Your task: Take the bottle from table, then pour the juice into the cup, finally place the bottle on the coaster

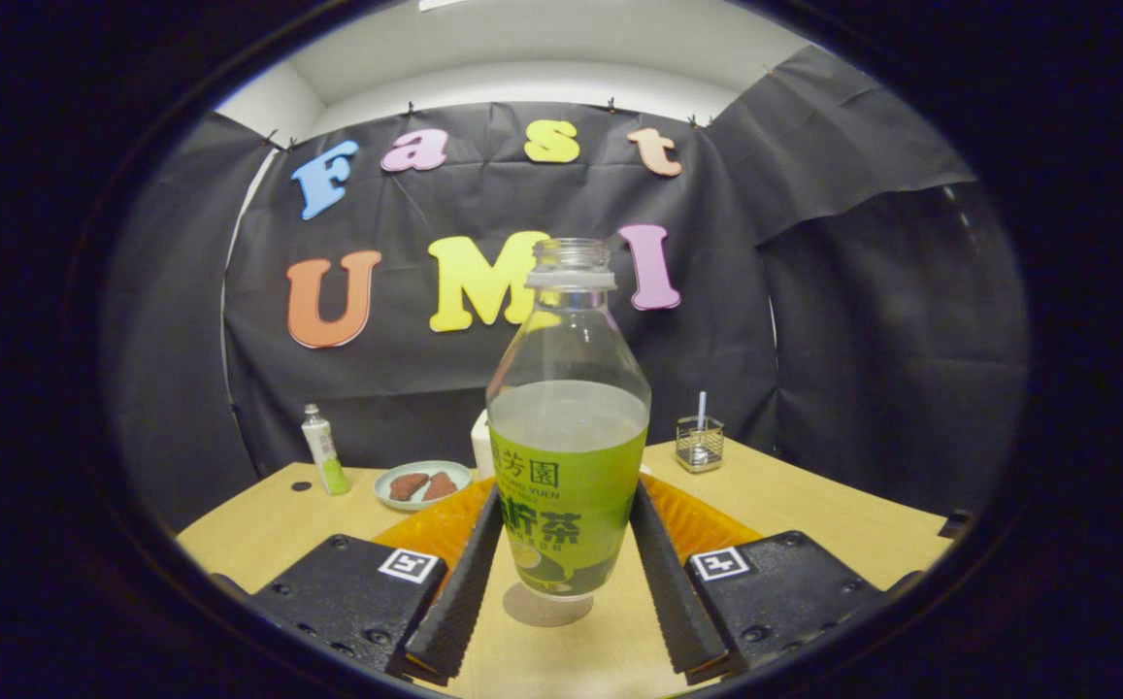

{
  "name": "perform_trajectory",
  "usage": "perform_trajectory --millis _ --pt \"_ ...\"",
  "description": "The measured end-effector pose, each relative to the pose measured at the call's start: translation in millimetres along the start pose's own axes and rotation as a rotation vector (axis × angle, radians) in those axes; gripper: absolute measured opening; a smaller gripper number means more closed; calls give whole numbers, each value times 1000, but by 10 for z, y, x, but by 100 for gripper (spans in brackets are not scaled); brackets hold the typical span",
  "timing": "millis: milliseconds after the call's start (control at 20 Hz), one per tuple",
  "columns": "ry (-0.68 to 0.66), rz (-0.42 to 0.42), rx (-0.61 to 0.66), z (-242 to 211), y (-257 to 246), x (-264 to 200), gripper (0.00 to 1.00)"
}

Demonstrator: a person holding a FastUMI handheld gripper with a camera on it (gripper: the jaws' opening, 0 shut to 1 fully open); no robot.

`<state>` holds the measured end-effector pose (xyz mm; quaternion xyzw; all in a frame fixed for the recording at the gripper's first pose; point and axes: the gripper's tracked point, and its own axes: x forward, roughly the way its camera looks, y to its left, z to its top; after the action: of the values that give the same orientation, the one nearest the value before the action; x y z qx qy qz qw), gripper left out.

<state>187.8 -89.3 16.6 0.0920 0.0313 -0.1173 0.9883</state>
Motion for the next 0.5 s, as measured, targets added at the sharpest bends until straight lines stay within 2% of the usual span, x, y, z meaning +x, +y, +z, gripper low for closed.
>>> perform_trajectory --millis 500 --pt "98 25 -28 -675 260 659 80"
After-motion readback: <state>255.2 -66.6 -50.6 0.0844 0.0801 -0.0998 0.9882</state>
